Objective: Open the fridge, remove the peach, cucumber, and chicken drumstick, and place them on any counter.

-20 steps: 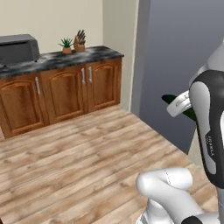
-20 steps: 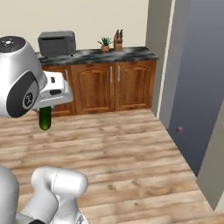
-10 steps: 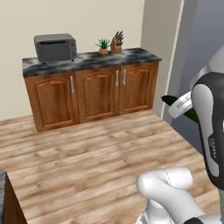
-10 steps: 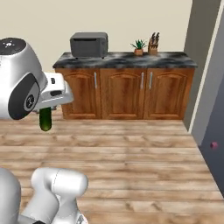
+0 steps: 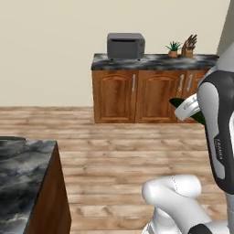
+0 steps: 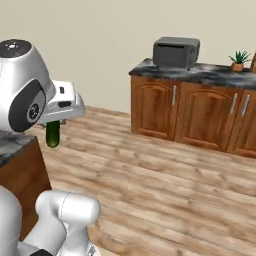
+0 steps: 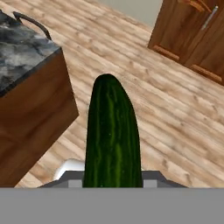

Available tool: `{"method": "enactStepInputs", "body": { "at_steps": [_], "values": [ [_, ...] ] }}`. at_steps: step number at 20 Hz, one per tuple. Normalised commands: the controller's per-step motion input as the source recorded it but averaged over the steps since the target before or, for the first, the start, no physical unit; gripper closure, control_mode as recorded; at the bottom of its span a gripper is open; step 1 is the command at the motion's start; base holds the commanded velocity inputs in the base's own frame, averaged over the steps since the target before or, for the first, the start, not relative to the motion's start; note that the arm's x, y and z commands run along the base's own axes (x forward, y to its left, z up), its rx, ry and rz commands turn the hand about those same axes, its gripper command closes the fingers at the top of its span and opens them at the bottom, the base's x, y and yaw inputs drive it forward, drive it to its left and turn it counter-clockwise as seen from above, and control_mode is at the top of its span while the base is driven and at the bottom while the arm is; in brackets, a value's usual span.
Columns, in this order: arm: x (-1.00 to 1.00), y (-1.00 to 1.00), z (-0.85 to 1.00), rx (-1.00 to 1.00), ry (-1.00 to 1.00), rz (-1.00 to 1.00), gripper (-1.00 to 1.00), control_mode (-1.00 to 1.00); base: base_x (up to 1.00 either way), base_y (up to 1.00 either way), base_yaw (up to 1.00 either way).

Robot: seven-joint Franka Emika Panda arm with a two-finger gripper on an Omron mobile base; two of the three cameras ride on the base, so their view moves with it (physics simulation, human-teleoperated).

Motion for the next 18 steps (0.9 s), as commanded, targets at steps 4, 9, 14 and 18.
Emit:
{"method": "enactStepInputs", "body": {
  "at_steps": [4,9,14,18],
  "values": [
    [0.00,0.00,0.00,0.00,0.00,0.00,1.00,1.00,-0.42,0.10,0.86],
    [0.00,0.00,0.00,0.00,0.00,0.00,1.00,1.00,-0.13,0.07,0.77],
    [0.00,0.00,0.00,0.00,0.00,0.00,1.00,1.00,0.05,0.00,0.52],
    [0.00,0.00,0.00,0.00,0.00,0.00,1.00,1.00,0.15,0.09,0.47]
  ]
}}
